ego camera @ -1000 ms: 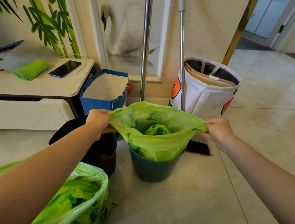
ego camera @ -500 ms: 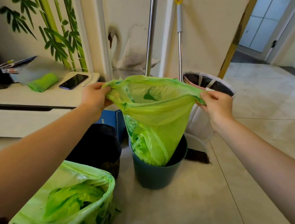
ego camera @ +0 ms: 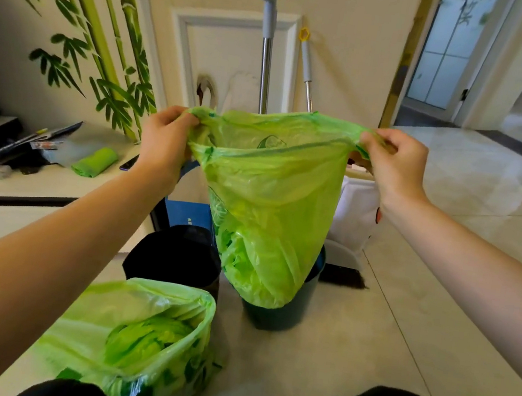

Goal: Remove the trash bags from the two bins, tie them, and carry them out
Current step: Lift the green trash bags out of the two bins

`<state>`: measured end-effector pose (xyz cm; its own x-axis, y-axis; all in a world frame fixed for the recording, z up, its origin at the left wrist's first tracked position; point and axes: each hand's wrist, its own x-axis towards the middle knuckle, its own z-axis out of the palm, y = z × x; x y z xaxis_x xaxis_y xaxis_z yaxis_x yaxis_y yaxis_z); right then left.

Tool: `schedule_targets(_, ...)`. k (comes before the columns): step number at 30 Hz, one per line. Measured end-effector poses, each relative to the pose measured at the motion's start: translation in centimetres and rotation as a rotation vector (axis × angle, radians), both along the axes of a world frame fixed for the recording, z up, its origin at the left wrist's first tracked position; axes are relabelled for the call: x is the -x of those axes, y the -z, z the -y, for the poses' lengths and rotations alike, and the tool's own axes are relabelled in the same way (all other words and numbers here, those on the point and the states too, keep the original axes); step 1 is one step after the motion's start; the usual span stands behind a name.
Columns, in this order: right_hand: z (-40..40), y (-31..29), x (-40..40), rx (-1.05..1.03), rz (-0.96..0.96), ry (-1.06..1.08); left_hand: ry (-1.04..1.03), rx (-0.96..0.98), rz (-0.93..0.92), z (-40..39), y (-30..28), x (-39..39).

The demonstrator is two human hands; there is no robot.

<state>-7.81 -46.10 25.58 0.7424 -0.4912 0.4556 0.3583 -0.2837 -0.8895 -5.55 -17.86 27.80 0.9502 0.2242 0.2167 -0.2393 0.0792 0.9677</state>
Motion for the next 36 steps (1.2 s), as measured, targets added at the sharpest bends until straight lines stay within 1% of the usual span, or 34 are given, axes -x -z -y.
schedule_targets(4, 0.2, -0.4, 3.1, -0.075, -0.005, -0.057, 0.046, -0.024, -0.021, -0.1, -0.1, 1.9)
schedule_targets(7, 0.0, -0.7, 5.6, -0.064, 0.013, -0.082, 0.064, -0.049, -0.046, -0.2, 0.5, 3.1)
schedule_targets(10, -0.3, -0.5, 7.9, -0.105, -0.003, -0.148, 0.071, -0.076, -0.082, -0.4, 1.8, 4.5)
schedule_targets(13, -0.2, 0.5, 9.2, -0.068, -0.048, -0.165, 0.060, -0.106, -0.122, -0.9, 3.6, 5.3)
schedule_targets(16, 0.0, 2.4, 9.7, -0.023, -0.110, -0.188, 0.111, -0.134, -0.187, -1.3, 5.6, 6.0)
schedule_targets(20, 0.4, 6.3, 9.2, 0.095, -0.299, -0.198, 0.199, -0.263, -0.304, -1.2, 9.2, 6.1)
schedule_targets(23, 0.8, 9.7, 8.5, 0.250, -0.572, -0.208, 0.225, -0.453, -0.380, -1.5, 12.8, 5.7)
schedule_targets(24, 1.0, 10.9, 8.3, 0.259, -0.673, -0.233, 0.221, -0.509, -0.395, -1.7, 14.1, 5.4)
schedule_targets(26, 1.2, 13.0, 8.0, 0.254, -0.812, -0.267, 0.208, -0.601, -0.424, -2.1, 16.3, 5.2)
schedule_targets(28, 1.0, 14.7, 7.7, 0.266, -0.889, -0.265, 0.212, -0.669, -0.468, -2.6, 18.3, 4.9)
schedule_targets(31, 0.3, 16.5, 7.4, 0.219, -0.986, -0.292, 0.259, -0.757, -0.546, -3.6, 20.5, 5.0)
schedule_targets(34, 0.3, 17.8, 6.6, 0.216, -1.028, -0.296, 0.279, -0.805, -0.620, -4.4, 21.9, 4.9)
schedule_targets(36, 0.6, 18.7, 6.3, 0.205, -1.035, -0.297, 0.319, -0.897, -0.659, -4.5, 22.3, 4.6)
